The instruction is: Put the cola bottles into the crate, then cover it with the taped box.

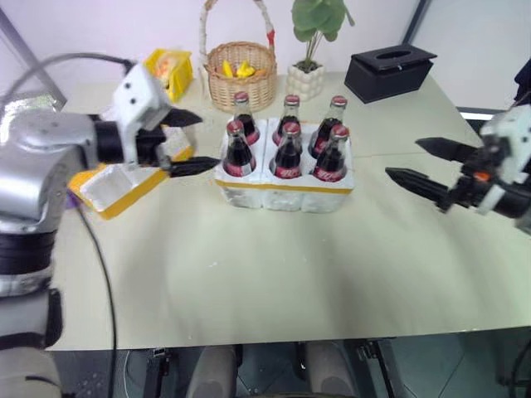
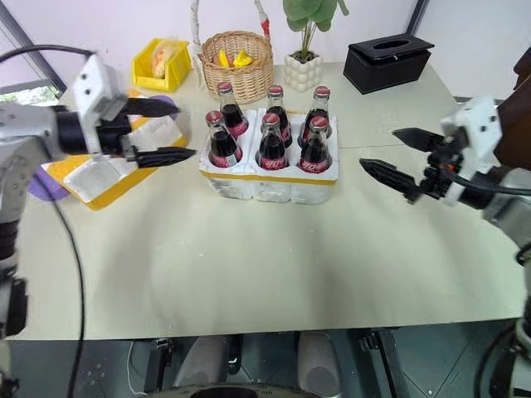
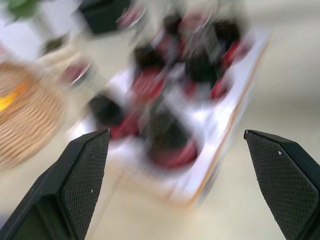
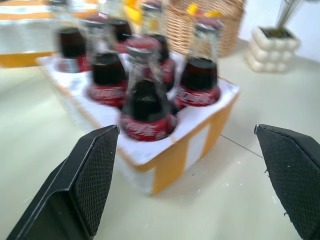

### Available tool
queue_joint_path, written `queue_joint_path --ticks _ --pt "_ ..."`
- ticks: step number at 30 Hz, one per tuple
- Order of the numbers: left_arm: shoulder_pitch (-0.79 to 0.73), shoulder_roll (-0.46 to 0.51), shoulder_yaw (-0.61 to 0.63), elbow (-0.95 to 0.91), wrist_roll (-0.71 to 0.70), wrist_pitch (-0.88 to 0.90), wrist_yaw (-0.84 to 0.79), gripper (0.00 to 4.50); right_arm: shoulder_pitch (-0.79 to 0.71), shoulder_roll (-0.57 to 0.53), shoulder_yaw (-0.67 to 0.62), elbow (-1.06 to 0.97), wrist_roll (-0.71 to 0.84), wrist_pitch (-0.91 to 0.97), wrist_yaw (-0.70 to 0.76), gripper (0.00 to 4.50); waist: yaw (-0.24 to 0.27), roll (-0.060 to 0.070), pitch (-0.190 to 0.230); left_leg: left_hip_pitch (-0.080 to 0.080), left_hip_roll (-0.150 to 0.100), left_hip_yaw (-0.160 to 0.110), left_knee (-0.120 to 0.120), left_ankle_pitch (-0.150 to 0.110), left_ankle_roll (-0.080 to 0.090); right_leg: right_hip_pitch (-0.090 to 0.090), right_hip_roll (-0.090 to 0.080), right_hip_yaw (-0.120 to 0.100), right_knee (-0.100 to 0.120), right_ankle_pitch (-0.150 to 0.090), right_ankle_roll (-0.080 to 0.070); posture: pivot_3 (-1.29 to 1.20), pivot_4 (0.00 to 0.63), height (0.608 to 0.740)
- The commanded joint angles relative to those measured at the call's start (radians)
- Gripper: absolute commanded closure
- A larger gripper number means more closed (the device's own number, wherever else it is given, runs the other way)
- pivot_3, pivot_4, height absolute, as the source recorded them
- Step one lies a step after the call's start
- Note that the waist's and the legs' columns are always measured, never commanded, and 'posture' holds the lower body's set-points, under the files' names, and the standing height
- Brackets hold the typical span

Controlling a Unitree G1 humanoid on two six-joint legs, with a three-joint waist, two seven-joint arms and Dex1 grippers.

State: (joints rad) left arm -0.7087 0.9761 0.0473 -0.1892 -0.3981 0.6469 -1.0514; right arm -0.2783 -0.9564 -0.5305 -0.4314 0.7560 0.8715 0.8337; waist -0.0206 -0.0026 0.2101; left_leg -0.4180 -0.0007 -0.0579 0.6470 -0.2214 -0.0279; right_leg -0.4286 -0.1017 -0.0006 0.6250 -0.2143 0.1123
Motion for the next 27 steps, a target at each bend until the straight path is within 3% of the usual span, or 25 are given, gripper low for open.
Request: queue_joint_path --ticks 1,5,8,14,20,27 --pt "0.157 0.117 0.159 -0.118 0.06 -0.009 0.035 0.0 0.03 -0.055 -0.075 -0.027 0.06 -0.009 0.082 0.05 -0.001 0.0 0.0 0.0 0.001 0.001 0.0 0.0 0.0 0.0 0.0 0.0 -0.002 -0.002 0.002 0.0 0.15 0.74" --pt "0.424 0.197 0.394 -0.219 0.118 0.028 0.019 0.0 0.04 -0.087 -0.087 0.009 0.094 -0.01 0.137 0.05 0.003 -0.002 0.0 0.0 0.002 0.002 0.001 0.0 -0.001 0.002 0.0 0.0 -0.007 0.001 -0.002 0.0 0.15 0.74" --pt "0.646 0.216 0.575 -0.236 0.24 -0.032 -0.021 0.0 0.037 -0.112 -0.055 0.051 0.067 -0.048 0.18 0.05 0.004 -0.002 0.0 -0.001 0.002 0.003 0.001 0.0 -0.001 0.002 0.0 0.0 -0.01 0.002 -0.004 0.0 0.15 0.74" --pt "0.904 0.143 0.756 -0.244 0.373 -0.106 -0.009 0.0 -0.032 -0.143 -0.021 0.13 0.106 -0.064 0.254 0.05 0.009 -0.002 0.0 -0.005 0.002 0.003 -0.001 -0.001 -0.001 -0.002 -0.001 0.0 -0.012 0.003 -0.005 0.0 0.15 0.74" --pt "0.965 0.088 0.726 -0.11 0.496 -0.181 0.147 0.0 -0.053 -0.163 -0.04 0.161 0.125 -0.062 0.3 0.05 0.009 -0.002 0.0 -0.007 0.003 0.004 -0.001 -0.001 -0.001 -0.005 -0.001 -0.001 -0.012 0.003 -0.005 0.0 0.15 0.74" --pt "0.805 0.103 0.458 0.19 0.627 -0.383 0.387 0.0 -0.015 -0.162 -0.1 0.114 0.143 -0.042 0.28 0.05 0.01 -0.002 -0.001 -0.007 0.004 0.005 -0.001 -0.001 -0.001 -0.005 -0.001 -0.001 -0.012 0.003 -0.005 0.0 0.15 0.74"
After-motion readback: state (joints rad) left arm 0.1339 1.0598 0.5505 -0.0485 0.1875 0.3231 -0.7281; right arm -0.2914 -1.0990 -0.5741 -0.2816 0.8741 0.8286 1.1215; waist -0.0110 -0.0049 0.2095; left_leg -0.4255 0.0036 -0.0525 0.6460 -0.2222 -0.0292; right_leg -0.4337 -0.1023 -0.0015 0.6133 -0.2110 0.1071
